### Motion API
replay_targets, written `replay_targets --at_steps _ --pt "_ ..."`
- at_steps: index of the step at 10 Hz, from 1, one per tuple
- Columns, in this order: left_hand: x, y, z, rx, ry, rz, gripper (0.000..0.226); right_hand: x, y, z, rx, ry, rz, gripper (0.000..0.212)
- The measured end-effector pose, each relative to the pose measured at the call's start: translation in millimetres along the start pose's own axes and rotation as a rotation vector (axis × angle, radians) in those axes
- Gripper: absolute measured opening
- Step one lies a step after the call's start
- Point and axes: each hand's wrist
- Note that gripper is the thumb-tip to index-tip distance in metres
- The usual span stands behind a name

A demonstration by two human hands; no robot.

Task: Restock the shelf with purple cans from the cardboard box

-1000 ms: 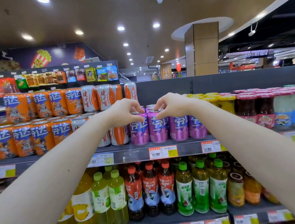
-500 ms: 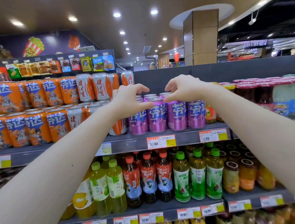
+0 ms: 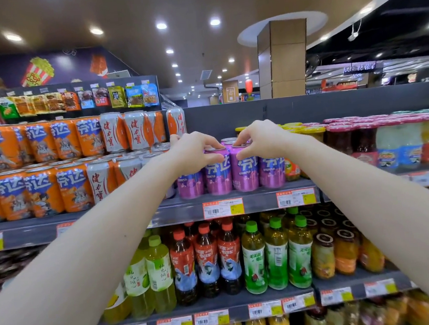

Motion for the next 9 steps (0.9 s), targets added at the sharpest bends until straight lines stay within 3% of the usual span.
replay_targets --at_steps 1,2,3,6,8,9 --pt "1 -3 0 0.02 0.002 -0.013 0.036 6 9 -2 0.019 -0.008 -0.004 0.06" --pt "3 -4 2 0.045 -0.001 -0.018 0.034 11 25 -17 0.023 -0.065 0.009 0.058" --pt "4 -4 2 0.06 -0.012 -0.014 0.032 16 25 -22 0.189 -0.106 0.064 0.052" --pt "11 -4 3 0.062 -0.006 -0.034 0.029 19 14 -23 0.206 -0.123 0.007 0.049" --pt "19 -5 2 0.072 0.007 -0.179 0.043 30 9 -15 0.189 -0.157 -0.01 0.055" --pt "28 1 4 -0.133 0.003 -0.239 0.051 34 10 -1 0.191 -0.138 -0.061 0.056"
Point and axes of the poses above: each hand's wrist, its own x-axis away from the middle knuckle, its own y-axis out of the back of the hand, z = x × y, and after that the axes turned 5 degrees about x, right-handed
